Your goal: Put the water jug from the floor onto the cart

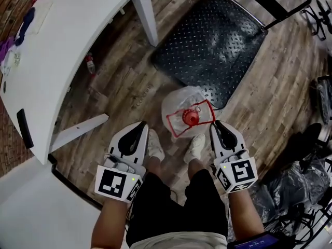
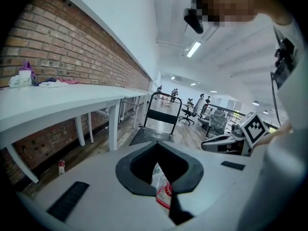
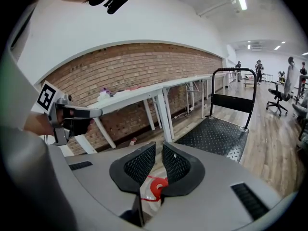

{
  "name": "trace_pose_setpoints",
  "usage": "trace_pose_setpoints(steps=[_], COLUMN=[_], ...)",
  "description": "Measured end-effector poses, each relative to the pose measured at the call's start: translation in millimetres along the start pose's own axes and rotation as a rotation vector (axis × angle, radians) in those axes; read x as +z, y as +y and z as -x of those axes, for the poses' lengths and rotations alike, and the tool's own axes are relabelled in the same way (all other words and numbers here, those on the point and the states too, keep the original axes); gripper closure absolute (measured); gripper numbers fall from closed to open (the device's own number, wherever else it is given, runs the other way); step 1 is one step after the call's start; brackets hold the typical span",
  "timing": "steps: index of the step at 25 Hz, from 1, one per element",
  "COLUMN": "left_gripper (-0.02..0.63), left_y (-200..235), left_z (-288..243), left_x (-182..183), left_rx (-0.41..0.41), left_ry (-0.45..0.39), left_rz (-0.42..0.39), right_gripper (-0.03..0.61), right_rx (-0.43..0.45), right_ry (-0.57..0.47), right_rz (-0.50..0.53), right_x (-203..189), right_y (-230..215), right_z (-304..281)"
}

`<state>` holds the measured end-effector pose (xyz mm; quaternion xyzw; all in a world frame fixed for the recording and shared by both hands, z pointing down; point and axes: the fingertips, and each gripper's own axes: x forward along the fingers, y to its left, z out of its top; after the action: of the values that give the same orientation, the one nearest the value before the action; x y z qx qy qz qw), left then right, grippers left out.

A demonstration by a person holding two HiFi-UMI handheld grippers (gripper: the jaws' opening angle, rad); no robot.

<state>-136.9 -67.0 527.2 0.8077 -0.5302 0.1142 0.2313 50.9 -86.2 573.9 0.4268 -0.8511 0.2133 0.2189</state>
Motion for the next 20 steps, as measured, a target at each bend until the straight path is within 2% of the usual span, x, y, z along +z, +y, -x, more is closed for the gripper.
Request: trace_pose_setpoints(steps=[7, 20], left_gripper=[0.615, 0.615], left_y=[-3, -5], left_z=[2, 25], left_x=[-2, 10], left_rx=[-0.008, -0.017], left_ry=[0.015, 0.054], left_rz=[0.009, -0.015], right_gripper=[0.552, 0.535], right_rx=[0.012, 0.011], right_ry=[0.007, 0.013], right_rz=[0.010, -0.059], right_x=[4, 7], right_y=[4, 21], right_z=[1, 14])
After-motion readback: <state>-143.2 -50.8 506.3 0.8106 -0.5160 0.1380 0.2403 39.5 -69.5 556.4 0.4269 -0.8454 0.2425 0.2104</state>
